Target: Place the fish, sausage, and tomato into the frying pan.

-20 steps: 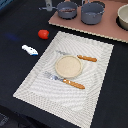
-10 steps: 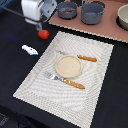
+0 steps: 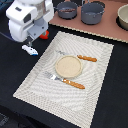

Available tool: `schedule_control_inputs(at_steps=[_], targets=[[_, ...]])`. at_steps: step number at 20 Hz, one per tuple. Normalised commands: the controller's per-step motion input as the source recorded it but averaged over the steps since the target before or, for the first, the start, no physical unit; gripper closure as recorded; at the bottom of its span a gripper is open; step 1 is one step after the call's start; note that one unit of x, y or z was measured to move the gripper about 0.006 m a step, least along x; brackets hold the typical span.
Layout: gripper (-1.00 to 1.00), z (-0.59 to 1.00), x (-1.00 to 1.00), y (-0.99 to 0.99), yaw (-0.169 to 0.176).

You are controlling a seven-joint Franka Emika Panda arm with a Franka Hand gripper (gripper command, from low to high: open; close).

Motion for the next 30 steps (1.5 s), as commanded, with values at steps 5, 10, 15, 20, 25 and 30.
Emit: schedule_control_inputs(at_steps=[5, 10, 15, 20, 25, 30], targets=[[-1.00, -0.61, -0.56, 0.00, -0.006], [-1.00, -0.54, -0.74, 0.01, -0.003], [1.00, -0.42, -0.72, 0.23, 0.000], [1.00, -0.30, -0.39, 0.36, 0.000], [1.00, -0.28, -0.08, 0.38, 0.000], [1.00, -0.38, -0.01, 0.20, -0.014]])
